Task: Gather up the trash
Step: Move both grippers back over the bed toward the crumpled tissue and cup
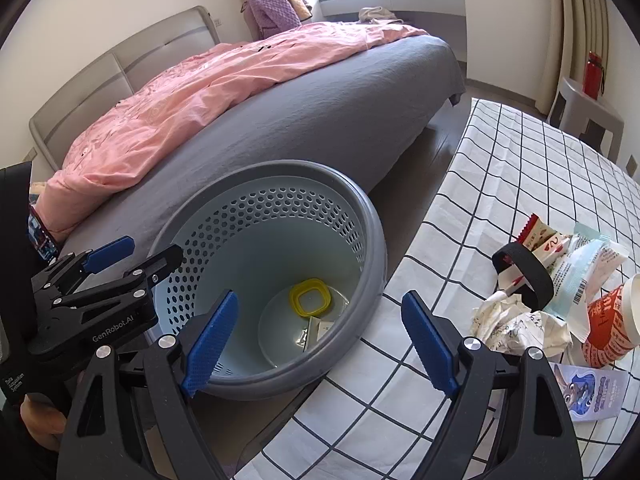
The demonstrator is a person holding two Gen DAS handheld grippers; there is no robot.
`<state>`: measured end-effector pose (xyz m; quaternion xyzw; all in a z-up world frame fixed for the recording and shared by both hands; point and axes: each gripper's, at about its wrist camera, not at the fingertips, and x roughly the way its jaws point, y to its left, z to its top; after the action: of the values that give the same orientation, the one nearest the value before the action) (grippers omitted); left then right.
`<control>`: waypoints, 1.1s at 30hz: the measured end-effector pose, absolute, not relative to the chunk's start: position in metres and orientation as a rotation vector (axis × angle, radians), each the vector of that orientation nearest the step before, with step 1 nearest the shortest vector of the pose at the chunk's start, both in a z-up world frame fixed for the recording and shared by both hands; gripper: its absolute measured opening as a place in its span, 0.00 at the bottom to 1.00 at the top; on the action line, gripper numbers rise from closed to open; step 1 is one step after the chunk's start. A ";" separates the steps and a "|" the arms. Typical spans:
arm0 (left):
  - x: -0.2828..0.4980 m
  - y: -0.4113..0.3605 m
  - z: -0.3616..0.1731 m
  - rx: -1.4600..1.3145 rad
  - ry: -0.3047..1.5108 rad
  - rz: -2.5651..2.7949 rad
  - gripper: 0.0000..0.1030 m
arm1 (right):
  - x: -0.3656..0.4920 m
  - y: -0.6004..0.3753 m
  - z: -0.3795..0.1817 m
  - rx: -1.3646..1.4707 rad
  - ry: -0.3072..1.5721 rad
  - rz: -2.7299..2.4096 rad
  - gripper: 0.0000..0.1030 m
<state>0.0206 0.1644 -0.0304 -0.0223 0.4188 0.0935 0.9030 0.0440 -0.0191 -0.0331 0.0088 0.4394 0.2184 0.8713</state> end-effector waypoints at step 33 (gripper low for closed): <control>0.009 0.068 -0.014 0.050 0.857 -0.028 0.72 | -0.014 -0.144 -0.030 0.198 0.890 0.179 0.83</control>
<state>0.0088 0.0681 -0.0144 0.0243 0.4154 -0.0135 0.9092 -0.0142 -0.1444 -0.0298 0.0955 0.4292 0.0864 0.8940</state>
